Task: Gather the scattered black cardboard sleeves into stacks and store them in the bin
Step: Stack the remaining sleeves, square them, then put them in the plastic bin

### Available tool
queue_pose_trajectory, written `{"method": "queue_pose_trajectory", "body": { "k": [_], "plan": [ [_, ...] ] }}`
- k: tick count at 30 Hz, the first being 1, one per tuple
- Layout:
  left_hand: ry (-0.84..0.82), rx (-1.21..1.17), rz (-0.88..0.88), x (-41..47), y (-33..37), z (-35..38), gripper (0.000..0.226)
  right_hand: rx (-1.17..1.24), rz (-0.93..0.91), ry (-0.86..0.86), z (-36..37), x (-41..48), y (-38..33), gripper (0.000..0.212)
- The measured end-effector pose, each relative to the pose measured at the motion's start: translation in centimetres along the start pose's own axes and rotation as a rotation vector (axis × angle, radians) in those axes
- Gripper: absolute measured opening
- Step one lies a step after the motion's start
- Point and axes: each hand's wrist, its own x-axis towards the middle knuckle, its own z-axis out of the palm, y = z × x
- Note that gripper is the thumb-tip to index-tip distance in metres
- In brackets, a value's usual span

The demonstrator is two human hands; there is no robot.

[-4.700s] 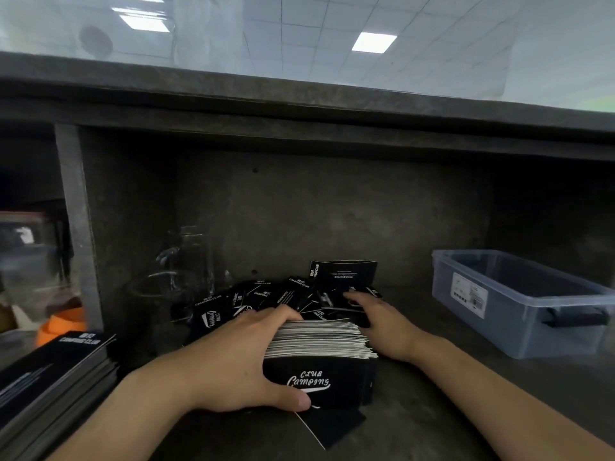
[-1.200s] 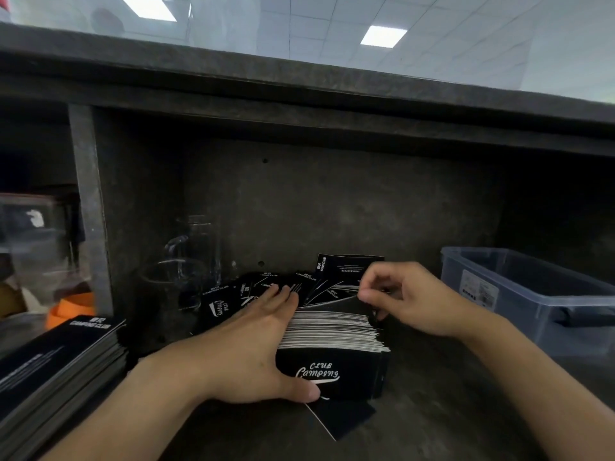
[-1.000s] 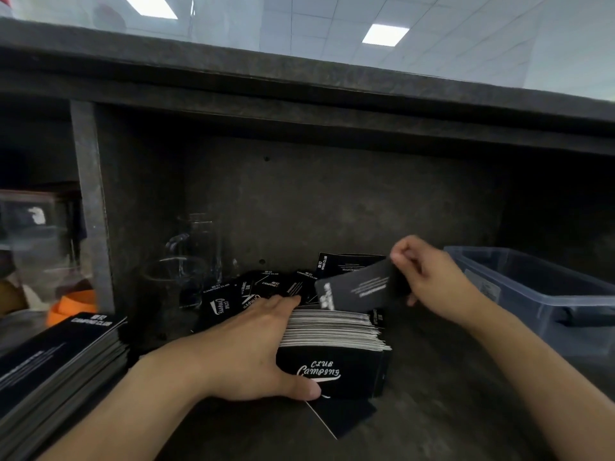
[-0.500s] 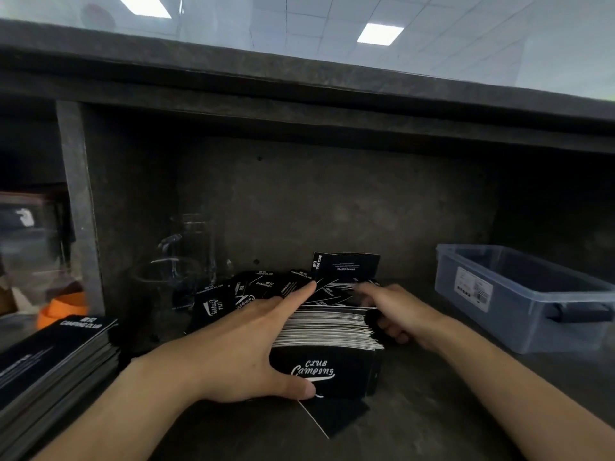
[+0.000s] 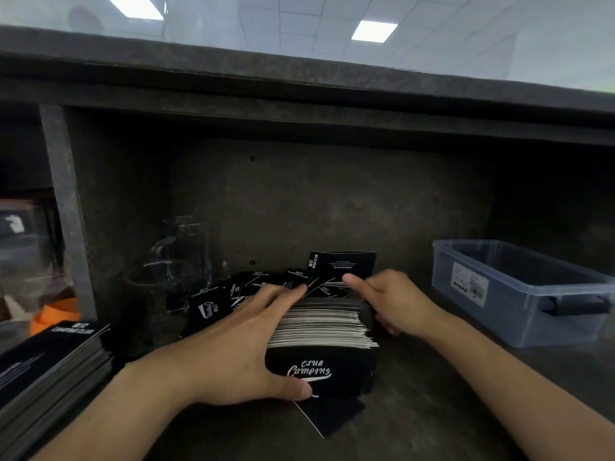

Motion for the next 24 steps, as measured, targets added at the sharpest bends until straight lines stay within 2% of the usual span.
{"method": "queue_pose_trajectory", "body": {
  "k": [2,6,11,13,15,17,18,19,21,23,24],
  "plan": [
    [0.01,-0.012,-0.018,0.0,0.0,0.0,0.131,-0.007,-0.01,0.032,0.1,0.1,0.3,0.058],
    [0.056,-0.037,-0.027,0.3,-0.1,0.0,0.132,0.016,-0.116,-0.048,0.8,0.2,0.6,0.063],
    [0.099,-0.076,0.019,0.9,0.4,0.5,0.1,-0.007,-0.097,-0.165,0.7,-0.2,-0.3,0.075],
    [0.096,-0.089,0.023,1.0,0.2,0.4,0.096,0.107,0.025,-0.27,-0.2,-0.3,-0.7,0.086],
    [0.108,-0.105,0.027,0.9,0.0,0.2,0.099,0.231,0.073,-0.45,-1.5,-1.1,-1.2,0.087],
    [0.113,-0.11,0.022,0.9,-0.2,0.3,0.102,0.2,0.035,-0.601,-2.5,-2.4,-1.7,0.088],
    [0.112,-0.125,0.022,1.0,-0.2,0.4,0.103,0.146,0.02,-0.636,-2.5,-3.2,-2.0,0.095],
    [0.098,-0.137,0.018,1.0,-0.2,0.4,0.103,0.099,0.021,-0.615,-2.0,-3.9,-2.3,0.103],
    [0.067,-0.179,0.01,1.1,-0.4,0.4,0.1,0.024,0.025,-0.418,-0.3,-5.3,-2.4,0.11],
    [0.038,-0.349,-0.019,1.1,-0.7,0.1,0.096,0.071,-0.009,-0.223,1.3,-6.5,-2.1,0.11],
    [0.049,-0.456,-0.047,1.0,-0.6,0.1,0.089,0.103,-0.034,-0.192,1.7,-6.9,-1.9,0.112]
  ]
}}
